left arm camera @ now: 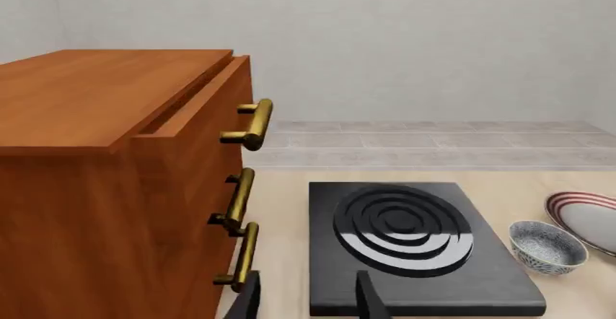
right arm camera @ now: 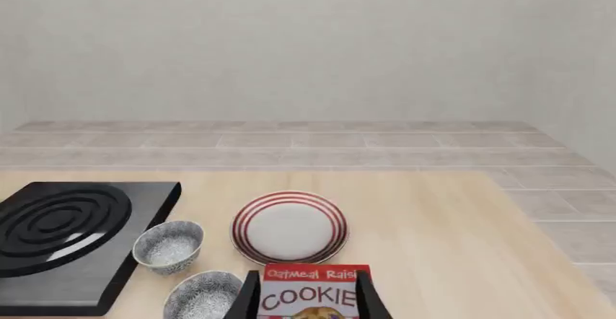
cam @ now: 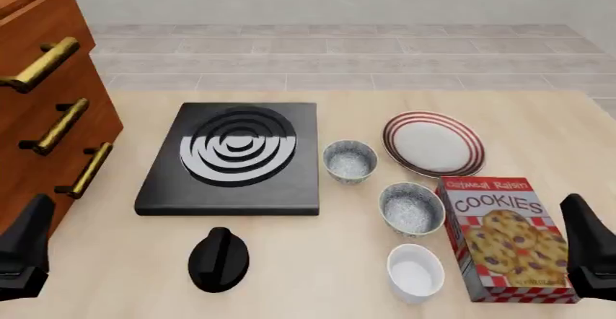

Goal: Pick the akita bowl from table center and place it on the plate.

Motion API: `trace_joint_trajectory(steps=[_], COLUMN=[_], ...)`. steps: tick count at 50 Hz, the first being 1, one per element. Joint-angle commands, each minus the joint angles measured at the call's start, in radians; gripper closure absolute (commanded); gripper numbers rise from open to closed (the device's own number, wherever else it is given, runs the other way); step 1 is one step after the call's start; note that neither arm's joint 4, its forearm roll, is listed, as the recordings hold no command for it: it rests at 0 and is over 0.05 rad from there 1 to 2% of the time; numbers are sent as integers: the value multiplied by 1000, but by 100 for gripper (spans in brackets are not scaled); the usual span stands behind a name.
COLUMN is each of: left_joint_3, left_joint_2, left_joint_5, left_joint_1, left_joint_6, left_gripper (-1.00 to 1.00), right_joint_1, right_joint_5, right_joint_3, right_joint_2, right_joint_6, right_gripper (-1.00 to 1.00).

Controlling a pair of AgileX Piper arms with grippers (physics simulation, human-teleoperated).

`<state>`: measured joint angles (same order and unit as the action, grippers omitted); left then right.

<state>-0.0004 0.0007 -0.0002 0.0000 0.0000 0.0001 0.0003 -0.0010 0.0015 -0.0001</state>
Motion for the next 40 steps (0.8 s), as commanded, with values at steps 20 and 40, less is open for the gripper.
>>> trace_joint_trajectory(steps=[20,40], left_joint_3=[-4,-4], left_joint_2=[7,7], left_joint_5=[-2,-2], left_joint_1=[0,0], left_joint_6=[0,0], left_gripper=[-100,-100], right_joint_1=[29,235], right_joint_5=[59,178], right_joint_3=[-39,-302], right_joint_2=[4,285], right_joint_6=[-44,-125], right_gripper=[-100,-100])
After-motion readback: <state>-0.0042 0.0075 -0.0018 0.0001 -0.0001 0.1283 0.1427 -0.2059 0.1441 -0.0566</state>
